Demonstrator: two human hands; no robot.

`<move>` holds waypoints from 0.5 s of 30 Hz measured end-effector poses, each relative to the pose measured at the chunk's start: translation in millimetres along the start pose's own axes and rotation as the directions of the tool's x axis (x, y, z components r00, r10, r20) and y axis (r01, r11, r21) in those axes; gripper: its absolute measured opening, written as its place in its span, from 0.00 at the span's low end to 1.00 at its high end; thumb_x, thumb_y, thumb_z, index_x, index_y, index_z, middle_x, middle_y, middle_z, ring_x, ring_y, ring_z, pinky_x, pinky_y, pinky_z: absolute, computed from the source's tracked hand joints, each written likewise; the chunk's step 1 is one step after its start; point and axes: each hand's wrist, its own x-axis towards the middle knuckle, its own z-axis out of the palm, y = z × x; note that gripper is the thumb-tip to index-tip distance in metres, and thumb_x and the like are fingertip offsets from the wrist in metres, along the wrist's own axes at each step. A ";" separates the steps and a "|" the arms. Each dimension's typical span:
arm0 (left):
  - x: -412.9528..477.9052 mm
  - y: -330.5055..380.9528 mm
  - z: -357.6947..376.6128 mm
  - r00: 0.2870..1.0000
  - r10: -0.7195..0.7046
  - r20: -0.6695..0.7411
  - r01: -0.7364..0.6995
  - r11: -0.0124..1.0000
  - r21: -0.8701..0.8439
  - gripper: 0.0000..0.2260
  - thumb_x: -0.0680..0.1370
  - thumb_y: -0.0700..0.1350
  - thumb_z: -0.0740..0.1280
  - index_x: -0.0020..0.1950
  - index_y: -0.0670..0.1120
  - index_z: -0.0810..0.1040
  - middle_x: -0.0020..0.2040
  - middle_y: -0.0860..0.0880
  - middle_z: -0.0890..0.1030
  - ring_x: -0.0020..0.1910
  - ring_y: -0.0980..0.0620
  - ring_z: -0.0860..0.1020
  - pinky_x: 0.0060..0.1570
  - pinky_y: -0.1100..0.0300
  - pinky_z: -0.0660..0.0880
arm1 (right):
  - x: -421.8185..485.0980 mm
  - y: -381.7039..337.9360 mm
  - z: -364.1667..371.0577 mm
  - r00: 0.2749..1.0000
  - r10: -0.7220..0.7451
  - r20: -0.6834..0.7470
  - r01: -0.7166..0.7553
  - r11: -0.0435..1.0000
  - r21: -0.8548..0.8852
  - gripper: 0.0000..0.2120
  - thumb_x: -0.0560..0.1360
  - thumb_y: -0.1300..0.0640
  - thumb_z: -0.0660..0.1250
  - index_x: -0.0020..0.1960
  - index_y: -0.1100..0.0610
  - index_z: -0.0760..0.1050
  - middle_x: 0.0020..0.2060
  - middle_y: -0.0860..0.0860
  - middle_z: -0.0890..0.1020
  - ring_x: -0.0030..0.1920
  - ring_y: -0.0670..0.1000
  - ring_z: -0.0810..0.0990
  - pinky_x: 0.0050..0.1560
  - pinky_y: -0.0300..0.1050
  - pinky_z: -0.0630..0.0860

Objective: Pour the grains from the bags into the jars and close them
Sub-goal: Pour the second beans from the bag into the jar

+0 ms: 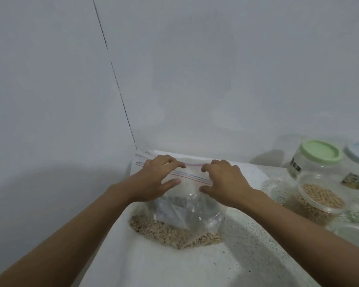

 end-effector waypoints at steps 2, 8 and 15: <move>6.6 -6.2 2.3 0.999 0.041 0.026 -0.041 0.999 0.007 0.22 0.82 0.62 0.58 0.75 0.57 0.68 0.69 0.56 0.70 0.70 0.57 0.63 0.71 0.47 0.61 | 3.1 -2.1 -1.2 0.999 0.046 0.009 -0.047 0.993 0.106 0.17 0.77 0.46 0.72 0.61 0.51 0.76 0.53 0.47 0.79 0.57 0.53 0.76 0.56 0.49 0.72; 17.6 -6.4 -9.4 0.985 0.123 0.119 -0.119 0.992 -0.044 0.21 0.82 0.62 0.60 0.72 0.56 0.71 0.66 0.59 0.75 0.62 0.65 0.66 0.65 0.63 0.58 | -2.5 0.1 -22.3 0.997 -0.077 0.021 0.061 0.907 0.417 0.11 0.74 0.55 0.77 0.36 0.50 0.77 0.31 0.47 0.79 0.32 0.43 0.78 0.36 0.38 0.71; 13.3 -2.4 -55.9 0.946 0.245 0.215 -0.208 0.961 -0.181 0.07 0.79 0.58 0.70 0.52 0.56 0.80 0.46 0.57 0.81 0.48 0.54 0.79 0.49 0.55 0.75 | -17.3 6.2 -41.3 0.969 -0.238 0.064 0.152 0.781 0.605 0.06 0.75 0.55 0.77 0.40 0.52 0.83 0.35 0.52 0.84 0.36 0.51 0.86 0.52 0.59 0.81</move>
